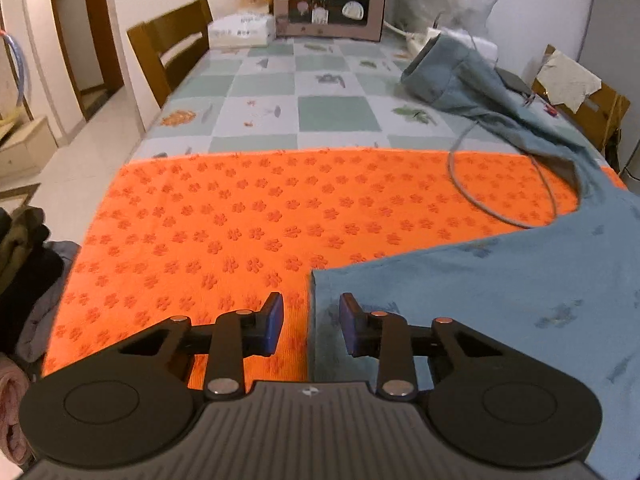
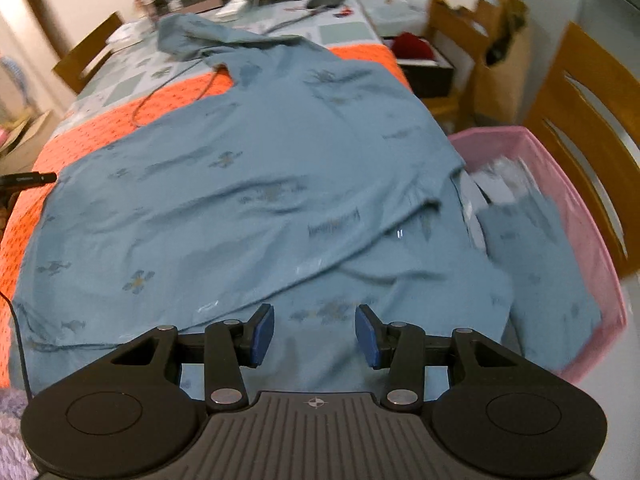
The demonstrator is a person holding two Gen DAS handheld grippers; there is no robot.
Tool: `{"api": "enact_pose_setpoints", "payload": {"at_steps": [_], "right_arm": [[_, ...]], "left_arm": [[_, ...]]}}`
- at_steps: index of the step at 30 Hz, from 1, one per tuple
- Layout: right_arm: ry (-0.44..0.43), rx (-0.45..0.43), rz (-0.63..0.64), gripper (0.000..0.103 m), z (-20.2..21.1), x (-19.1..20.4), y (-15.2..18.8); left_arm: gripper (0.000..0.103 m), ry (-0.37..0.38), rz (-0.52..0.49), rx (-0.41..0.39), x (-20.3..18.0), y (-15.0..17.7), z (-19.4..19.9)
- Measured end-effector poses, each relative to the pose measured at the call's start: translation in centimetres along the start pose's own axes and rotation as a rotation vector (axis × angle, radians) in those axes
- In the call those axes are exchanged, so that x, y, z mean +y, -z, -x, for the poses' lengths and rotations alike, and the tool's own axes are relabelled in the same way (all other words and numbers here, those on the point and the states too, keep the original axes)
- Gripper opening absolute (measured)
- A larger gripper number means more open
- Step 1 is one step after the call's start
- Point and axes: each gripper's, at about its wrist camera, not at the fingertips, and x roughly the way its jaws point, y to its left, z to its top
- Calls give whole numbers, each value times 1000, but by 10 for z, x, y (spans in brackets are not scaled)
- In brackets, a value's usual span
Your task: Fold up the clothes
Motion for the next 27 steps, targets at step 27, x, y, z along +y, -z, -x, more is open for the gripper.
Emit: {"api": "enact_pose_setpoints", "payload": {"at_steps": [27], "right_arm": [[103, -96, -100, 48, 38, 59, 72]], "left_arm": [[34, 135, -194, -122, 24, -7, 55]]}}
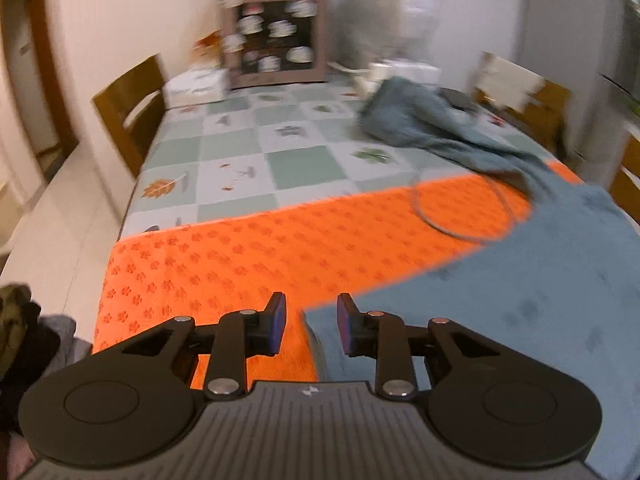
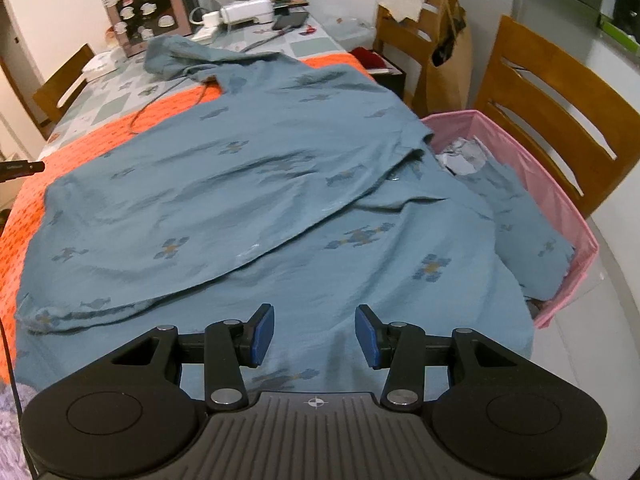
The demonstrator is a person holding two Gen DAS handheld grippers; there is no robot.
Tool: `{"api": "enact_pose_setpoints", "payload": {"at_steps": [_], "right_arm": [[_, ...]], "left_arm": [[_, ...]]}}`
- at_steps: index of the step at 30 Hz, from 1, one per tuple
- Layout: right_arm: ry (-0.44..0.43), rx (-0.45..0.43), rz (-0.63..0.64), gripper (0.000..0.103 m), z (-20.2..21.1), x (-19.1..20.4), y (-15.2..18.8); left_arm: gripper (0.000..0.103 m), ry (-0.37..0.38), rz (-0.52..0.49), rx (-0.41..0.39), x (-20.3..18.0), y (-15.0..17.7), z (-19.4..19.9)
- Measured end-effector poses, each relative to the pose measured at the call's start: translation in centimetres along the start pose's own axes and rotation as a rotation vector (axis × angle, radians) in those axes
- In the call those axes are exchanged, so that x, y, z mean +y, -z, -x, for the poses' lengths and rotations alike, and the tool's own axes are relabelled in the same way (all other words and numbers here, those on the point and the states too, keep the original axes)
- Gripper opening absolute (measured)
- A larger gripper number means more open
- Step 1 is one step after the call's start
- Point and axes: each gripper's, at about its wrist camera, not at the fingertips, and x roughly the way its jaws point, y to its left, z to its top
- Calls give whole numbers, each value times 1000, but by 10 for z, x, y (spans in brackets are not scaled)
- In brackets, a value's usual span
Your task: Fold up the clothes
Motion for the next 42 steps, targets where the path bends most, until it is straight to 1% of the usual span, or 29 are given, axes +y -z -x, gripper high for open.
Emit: {"api": "enact_pose_setpoints", "payload": {"at_steps": [1, 5, 8, 10, 14, 19, 24, 26, 27, 28, 29, 30, 32, 36, 39, 42], "right_arm": [[-5, 0, 6, 48, 0, 3, 1], [-21, 6, 30, 48, -1, 13, 5], [-30, 17, 51, 48, -3, 20, 8], [-37, 24, 67, 48, -4, 23, 9], [-59, 35, 97, 48, -6, 28, 11], [-85, 37, 137, 48, -4, 26, 10], [-95, 31, 156, 48, 0, 17, 5], [-91, 27, 151, 48, 3, 12, 4], [-89, 25, 150, 48, 4, 9, 4], [-84, 22, 148, 48, 6, 7, 4], [-81, 22, 141, 48, 6, 5, 5], [-78, 21, 135, 48, 7, 2, 6], [-72, 19, 121, 48, 7, -1, 8], [-66, 10, 93, 48, 7, -2, 12], [-64, 3, 72, 48, 5, 0, 14], [-65, -4, 60, 48, 2, 4, 15]], "left_arm": [[36, 26, -33, -2, -3, 6, 12], [37, 130, -159, 6, -24, 38, 54], [43, 225, -232, 23, -42, 64, 80], [49, 283, -280, 35, -55, 81, 94], [53, 376, -331, 67, -84, 109, 110], [56, 426, -400, 77, -125, 131, 111], [57, 419, -479, 101, -155, 142, 93], [55, 412, -511, 111, -161, 147, 86], [42, 410, -528, 118, -163, 149, 84], [17, 408, -545, 125, -165, 150, 81], [7, 406, -562, 132, -167, 151, 79], [4, 393, -564, 114, -164, 149, 80], [3, 358, -536, 63, -158, 139, 86], [3, 251, -442, -57, -137, 101, 96], [3, 195, -405, -120, -127, 72, 100], [3, 183, -400, -176, -122, 49, 108]]}}
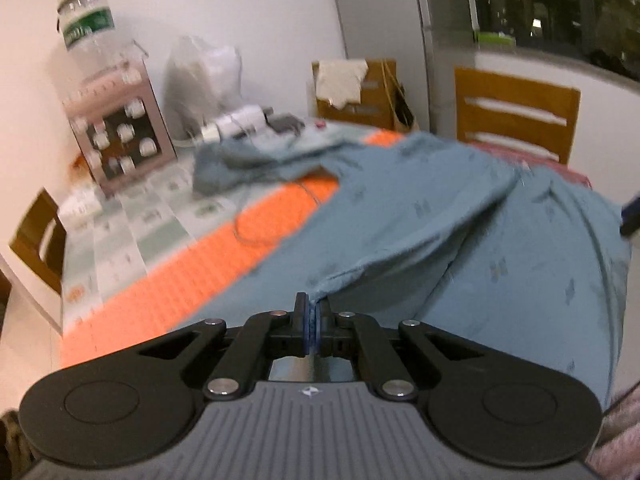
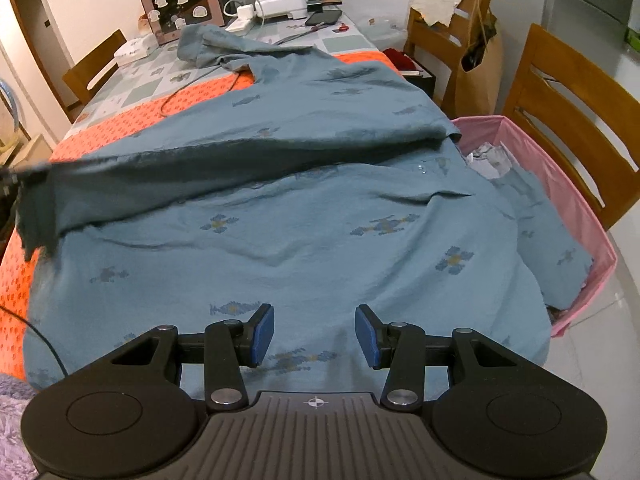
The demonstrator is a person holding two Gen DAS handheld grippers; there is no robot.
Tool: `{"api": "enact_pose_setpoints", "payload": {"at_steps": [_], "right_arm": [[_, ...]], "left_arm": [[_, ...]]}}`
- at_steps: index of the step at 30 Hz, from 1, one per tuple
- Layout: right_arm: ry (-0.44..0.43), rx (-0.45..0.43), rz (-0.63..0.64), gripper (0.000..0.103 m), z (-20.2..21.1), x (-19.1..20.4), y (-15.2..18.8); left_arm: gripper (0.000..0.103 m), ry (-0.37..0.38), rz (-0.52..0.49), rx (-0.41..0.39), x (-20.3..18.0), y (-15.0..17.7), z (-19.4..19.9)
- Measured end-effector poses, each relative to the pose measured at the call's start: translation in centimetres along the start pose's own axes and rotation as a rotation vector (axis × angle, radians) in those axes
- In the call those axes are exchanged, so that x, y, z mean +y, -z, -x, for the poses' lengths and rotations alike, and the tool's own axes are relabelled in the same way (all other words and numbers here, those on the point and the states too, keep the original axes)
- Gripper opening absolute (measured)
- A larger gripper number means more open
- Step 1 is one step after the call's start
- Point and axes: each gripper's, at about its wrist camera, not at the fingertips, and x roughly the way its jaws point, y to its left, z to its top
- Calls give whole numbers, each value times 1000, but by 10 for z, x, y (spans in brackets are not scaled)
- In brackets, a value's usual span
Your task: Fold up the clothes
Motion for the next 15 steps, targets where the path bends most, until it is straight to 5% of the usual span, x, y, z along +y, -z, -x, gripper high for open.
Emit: {"api": "enact_pose_setpoints", "payload": {"at_steps": [8, 15], "right_arm": [[-1, -8, -21, 48, -7, 12, 0], [0, 8, -23, 48, -14, 23, 0]], "left_arm": [[3, 42, -64, -45, -2, -22, 12], [4, 167, -167, 35, -24, 19, 22]]}}
